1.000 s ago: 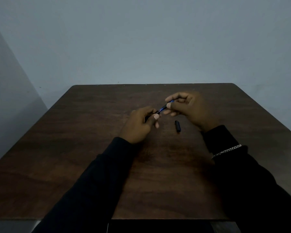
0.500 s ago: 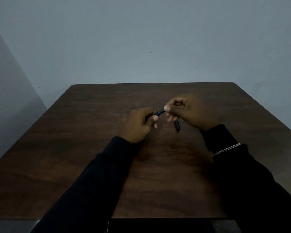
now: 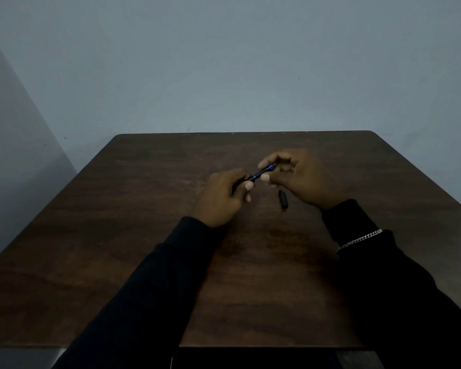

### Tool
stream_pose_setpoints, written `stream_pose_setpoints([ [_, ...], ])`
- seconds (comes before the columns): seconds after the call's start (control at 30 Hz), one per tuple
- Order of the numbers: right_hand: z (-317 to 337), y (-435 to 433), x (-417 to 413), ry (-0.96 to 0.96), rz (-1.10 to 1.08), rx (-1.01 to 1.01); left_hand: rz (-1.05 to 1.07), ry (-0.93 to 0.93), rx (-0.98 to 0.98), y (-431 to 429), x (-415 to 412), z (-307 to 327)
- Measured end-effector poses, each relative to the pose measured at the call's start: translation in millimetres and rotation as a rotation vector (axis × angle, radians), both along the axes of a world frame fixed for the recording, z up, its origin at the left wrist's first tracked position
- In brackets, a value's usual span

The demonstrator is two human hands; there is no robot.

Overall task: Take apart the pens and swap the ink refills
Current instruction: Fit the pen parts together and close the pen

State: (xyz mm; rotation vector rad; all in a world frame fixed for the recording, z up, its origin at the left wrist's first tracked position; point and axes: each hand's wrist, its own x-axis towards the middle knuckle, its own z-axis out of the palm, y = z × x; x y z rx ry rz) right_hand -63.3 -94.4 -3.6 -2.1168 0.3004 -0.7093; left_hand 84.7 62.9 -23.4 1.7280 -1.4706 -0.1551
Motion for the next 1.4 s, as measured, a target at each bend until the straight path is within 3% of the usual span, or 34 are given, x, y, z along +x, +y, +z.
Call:
stream_pose_setpoints([
  [0.1,-1,2,-1,0.035,-0.016,-0.002,-0.006,-0.016,-0.014,0,1,-2],
  [0.3,0,8,1,0.06,-0.131,-0.244,-0.012,-0.012,-0.024,0,1,-3],
  [0.43,3,7,0,0.025,-0.03,-0.112,-0.013,-0.018,-0.038,0,0,0],
  [0.53,3,5,0,-0.028,0.042,-0.122,-0.011,-0.009,-0.026,0,-1,0],
  [0.77,-1,7,4,-0.005,-0.011,-0.008,-0.022,-0.013,-0.014,0,0,-1],
  [0.97,2,6,1,0.034,-0.037,-0.173,-0.03,-0.021,-0.037,0,-1,-1],
  [1.13,2,0,0,-0.033,0.093,-0.125,-0.035,-0.016,-0.025,1,-2,0],
  [1.33,-4,0,4,-0.012,0.029,0.033,-0.012,-0.018,-0.021,0,-1,-1],
  [1.4,-5,2,6,0.022,-0.003,-0.022,-0.011,-0.012,-0.014,0,0,-2],
])
